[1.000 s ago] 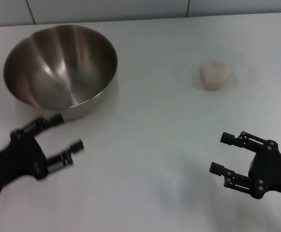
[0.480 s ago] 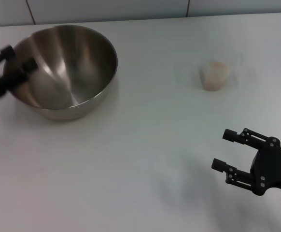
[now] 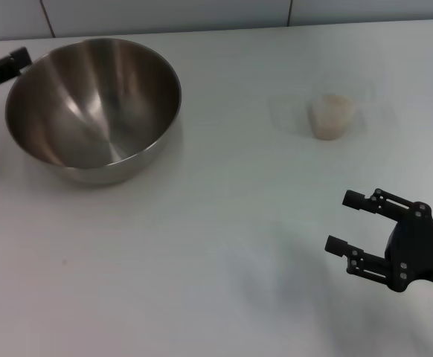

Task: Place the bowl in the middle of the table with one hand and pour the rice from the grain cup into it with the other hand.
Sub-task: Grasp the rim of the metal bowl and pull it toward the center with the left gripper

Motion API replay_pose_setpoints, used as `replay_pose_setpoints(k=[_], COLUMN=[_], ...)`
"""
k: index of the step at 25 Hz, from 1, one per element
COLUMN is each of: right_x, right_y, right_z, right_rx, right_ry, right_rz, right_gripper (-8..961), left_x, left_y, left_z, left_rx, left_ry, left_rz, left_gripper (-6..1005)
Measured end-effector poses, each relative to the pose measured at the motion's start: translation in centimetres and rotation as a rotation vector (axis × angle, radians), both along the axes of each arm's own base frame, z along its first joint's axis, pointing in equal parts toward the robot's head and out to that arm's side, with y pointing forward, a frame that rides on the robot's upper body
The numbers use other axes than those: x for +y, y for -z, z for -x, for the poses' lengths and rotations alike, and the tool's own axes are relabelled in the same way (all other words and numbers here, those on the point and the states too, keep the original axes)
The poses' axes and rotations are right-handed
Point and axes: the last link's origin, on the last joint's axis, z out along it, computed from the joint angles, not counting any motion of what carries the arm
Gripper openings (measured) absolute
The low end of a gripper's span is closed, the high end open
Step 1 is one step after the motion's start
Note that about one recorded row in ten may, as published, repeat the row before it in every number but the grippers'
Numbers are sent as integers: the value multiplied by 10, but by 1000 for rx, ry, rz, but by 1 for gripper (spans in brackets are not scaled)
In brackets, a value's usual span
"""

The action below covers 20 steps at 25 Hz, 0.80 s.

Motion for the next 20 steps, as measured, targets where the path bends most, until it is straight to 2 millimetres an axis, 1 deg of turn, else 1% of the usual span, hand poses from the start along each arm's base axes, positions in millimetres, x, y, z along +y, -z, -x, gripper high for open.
replay_pose_setpoints(k=[6,10,18,20], right_x=[3,3,5,7], right_y=[0,1,2,2], right_z=[2,3,4,6], right_rx=[-1,0,1,4], right_ry=[-8,-13,-18,-21], right_rz=[-1,1,1,2], right_gripper=[716,716,716,716], left_x=[15,22,24,24], left_y=[9,12,10,9], left_z=[2,5,6,8], left_rx=[118,174,186,211], left_ry=[-121,-177,-185,-194], left_rz=[113,145,133,134], left_gripper=[800,798,794,793])
